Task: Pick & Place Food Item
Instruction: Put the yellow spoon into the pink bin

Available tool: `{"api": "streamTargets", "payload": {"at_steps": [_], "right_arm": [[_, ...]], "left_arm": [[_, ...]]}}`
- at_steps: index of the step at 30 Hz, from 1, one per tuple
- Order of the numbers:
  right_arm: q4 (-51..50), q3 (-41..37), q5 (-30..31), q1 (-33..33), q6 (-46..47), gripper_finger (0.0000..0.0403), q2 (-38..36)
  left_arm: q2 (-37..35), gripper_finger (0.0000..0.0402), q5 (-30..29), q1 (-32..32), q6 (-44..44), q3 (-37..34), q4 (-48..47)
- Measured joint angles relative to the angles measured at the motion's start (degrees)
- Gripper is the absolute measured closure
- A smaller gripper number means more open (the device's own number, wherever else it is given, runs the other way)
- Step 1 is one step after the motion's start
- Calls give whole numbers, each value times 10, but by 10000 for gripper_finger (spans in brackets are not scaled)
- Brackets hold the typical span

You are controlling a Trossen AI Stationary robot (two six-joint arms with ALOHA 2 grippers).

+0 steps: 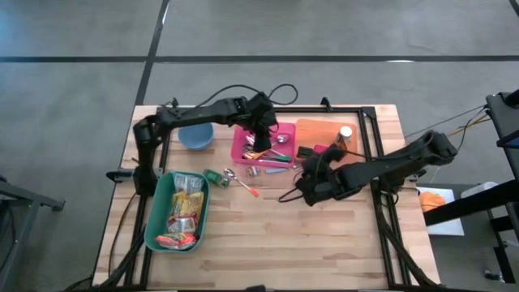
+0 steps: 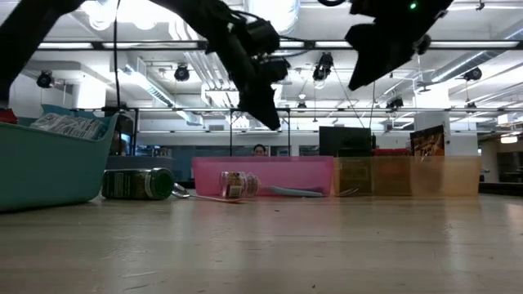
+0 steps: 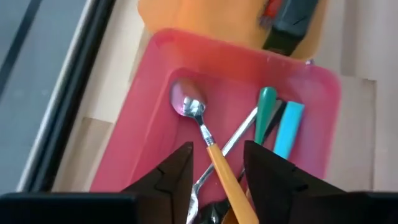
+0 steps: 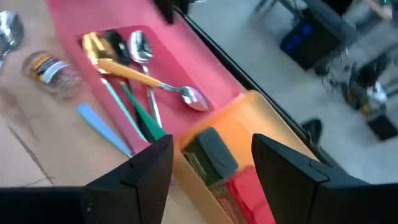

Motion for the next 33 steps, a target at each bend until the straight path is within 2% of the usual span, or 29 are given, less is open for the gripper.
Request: {"api": "streamTargets", "payload": {"at_steps": [4,15,29,33], "right_arm": [[-33,-5,-1,13,53,186,-39],[-34,-38,-5,48,90,186,-101],[-35,-40,-5,48,84,186,-100],[-33,-40,-5,48,85,186,-100]], "left_arm": [[33,257,-6,0,-23,10,8],[96,257,-3,0,-86,18,16],[139,257,-1,-2,-96,19,-17],[141,259,-28,-11,-82,19,-14]]}}
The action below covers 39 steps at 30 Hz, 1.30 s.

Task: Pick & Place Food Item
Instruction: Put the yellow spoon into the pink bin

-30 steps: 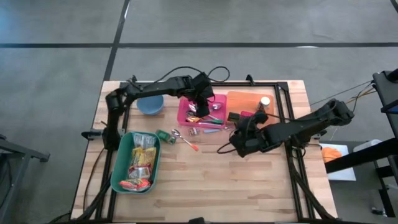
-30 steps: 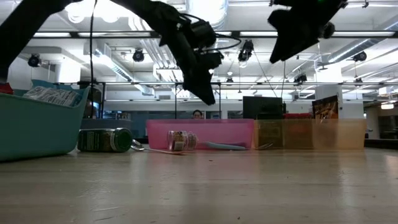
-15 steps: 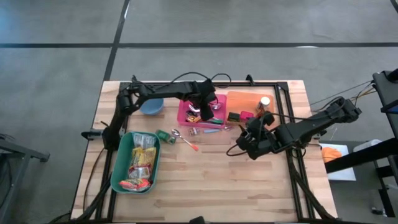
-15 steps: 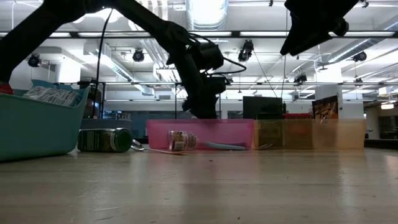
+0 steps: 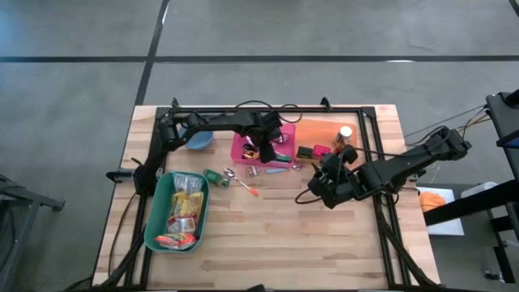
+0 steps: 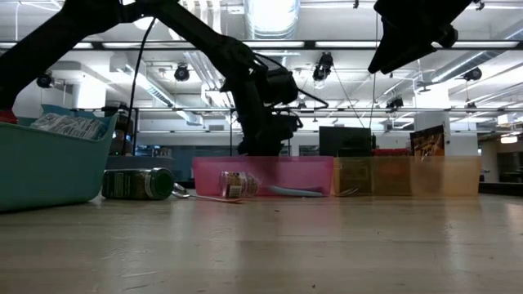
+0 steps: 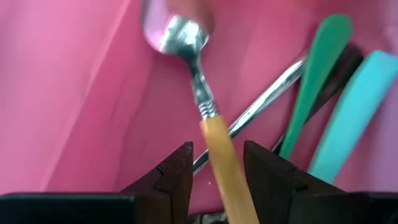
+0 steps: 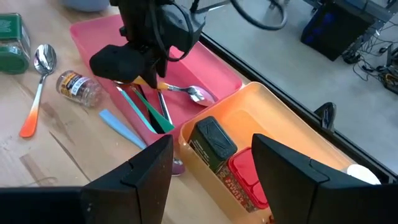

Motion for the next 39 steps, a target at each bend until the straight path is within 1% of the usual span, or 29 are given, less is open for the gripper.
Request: {"api": "streamTargets", "payload": {"at_steps": [5,7,11,14,18,23,29,34,39], "right_arm": [[2,0,-9,0,3,186,0],[3,0,-9,0,3,186,0],[4,1,-10,0,3,186,0],[3,2,-12,0,3,186,0],[3,2,-26,0,3,186,0],[3,2,-41,0,1,186,0],[3,2,-44,0,-1,186,0],[3,2,-46,0,0,186,0],[3,2,-47,0,8,186,0]], "left_arm": [[4,261,-5,0,-19,2,-23],[3,269,-9,0,-28,5,-45],[3,310,-13,0,-33,5,-83],[3,347,-13,-2,-19,4,-87],[-1,381,-13,-3,-14,4,-86],[0,396,-12,-3,-21,5,-85],[0,399,-12,-3,-53,4,-86],[-2,400,-12,-5,-54,7,-92],[-18,401,-12,-8,-54,5,-103]]}}
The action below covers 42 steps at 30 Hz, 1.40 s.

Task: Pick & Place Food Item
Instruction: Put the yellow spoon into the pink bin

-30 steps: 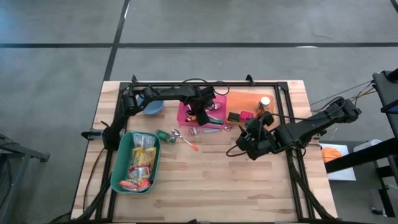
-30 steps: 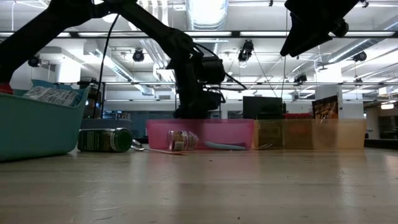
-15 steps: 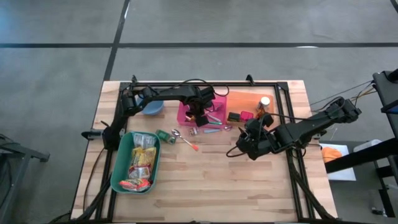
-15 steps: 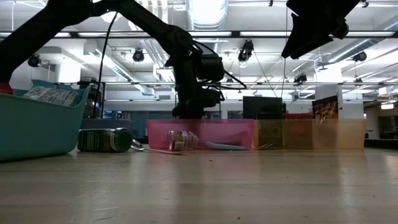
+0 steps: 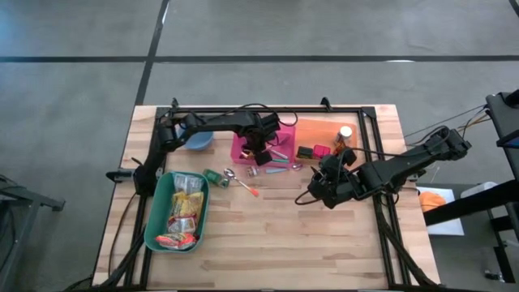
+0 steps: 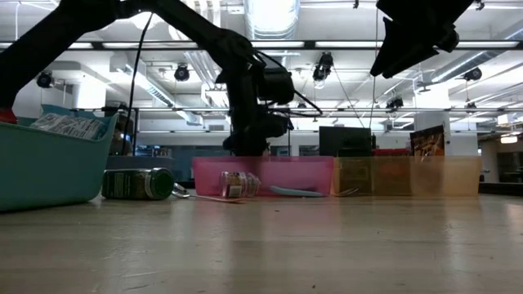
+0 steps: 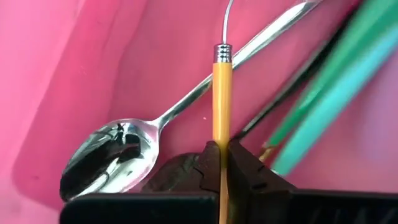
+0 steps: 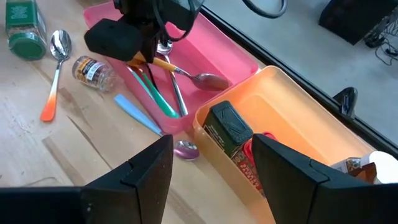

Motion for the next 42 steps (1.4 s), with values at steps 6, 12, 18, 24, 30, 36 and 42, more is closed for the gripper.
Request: {"api": "streamTargets", "payload": {"at_steps": [6,12,18,24,30,36,42], "right_arm": [[8,0,-9,0,8,186,0],[14,0,-13,0,30,186,0],[17,0,-20,0,32,186,0],[29,0,-24,0,22,186,0],[29,-1,-23,0,12,186,0],[31,-2,-23,0,9,186,0],[31,-2,-23,0,7,186,0]], "left_arm": [[-29,398,11,-3,0,0,-5],[-50,399,16,-9,2,0,-8],[-47,400,21,-10,42,-3,15],[-20,395,47,-16,65,-2,45],[-7,338,25,-16,72,-4,47],[16,294,8,-16,86,-4,51],[28,289,6,-16,86,-3,52]]}}
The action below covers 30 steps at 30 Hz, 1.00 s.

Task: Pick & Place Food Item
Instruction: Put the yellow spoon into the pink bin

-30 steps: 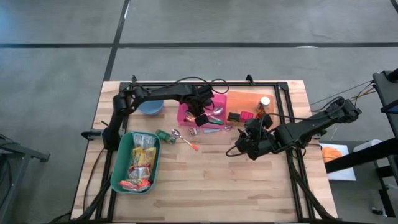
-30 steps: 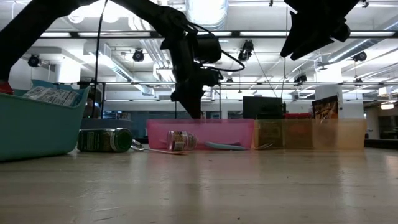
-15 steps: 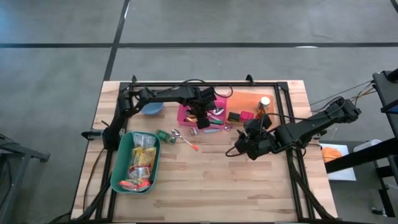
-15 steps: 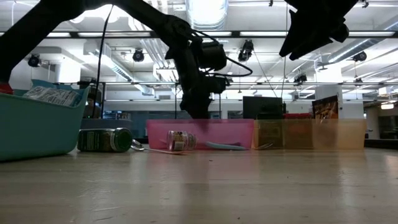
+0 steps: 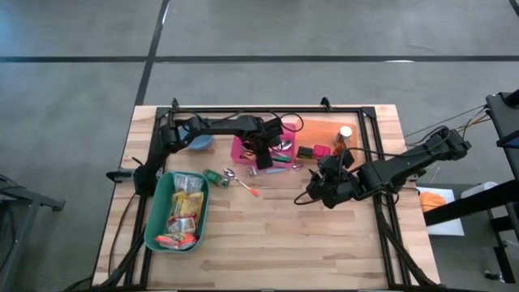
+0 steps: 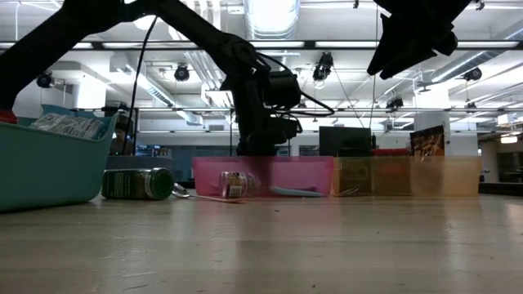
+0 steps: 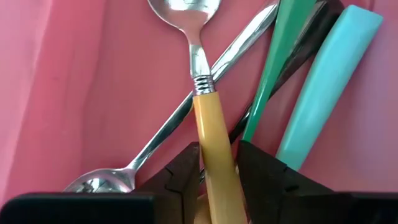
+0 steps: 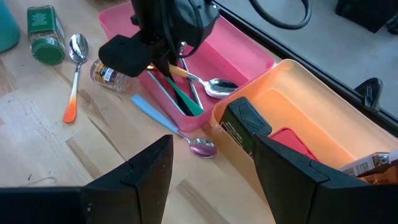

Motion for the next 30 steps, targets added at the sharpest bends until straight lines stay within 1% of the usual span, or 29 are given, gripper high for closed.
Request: {"api": "streamTargets", "payload": {"at_steps": [3,5,7,9,16,30], "right_arm": [[0,0,0,0,-2,186,0],[0,0,0,0,-2,186,0],[0,0,0,0,-2,186,0],[0,0,0,0,-2,186,0],[-1,0,-5,2,-2,186,0],[-1,-1,-17,2,-5,186,0]], "left_arm": [[0,303,-4,0,-9,0,-1],[0,330,-6,0,-23,-2,-4],[0,367,-7,0,-26,-2,-14],[-1,387,-11,1,-32,-1,-18],[-1,401,-27,1,-54,0,-20],[-34,400,-26,-2,-51,-5,-26]]}}
